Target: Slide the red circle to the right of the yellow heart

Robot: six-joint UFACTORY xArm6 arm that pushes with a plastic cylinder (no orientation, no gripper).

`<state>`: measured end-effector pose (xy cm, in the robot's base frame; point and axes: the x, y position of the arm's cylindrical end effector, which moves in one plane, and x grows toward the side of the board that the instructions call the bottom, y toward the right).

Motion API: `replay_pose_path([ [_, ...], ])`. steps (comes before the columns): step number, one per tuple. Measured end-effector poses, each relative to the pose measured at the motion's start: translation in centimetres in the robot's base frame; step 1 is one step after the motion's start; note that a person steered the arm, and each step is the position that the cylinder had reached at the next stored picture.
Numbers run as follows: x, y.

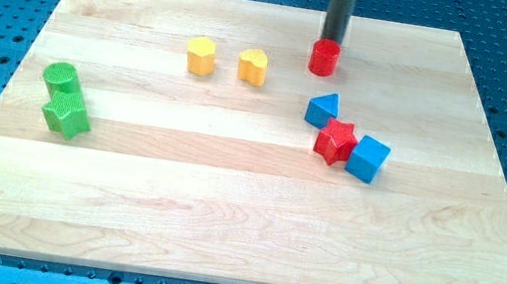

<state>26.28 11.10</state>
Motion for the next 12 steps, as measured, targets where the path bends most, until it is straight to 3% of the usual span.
replay_pose_path([
  [2,5.0,-0.4],
  [3,5.4,-1.2],
  [5,-0.5,-1.5],
  [7,3.1,-4.4],
  [12,5.0,-3.4],
])
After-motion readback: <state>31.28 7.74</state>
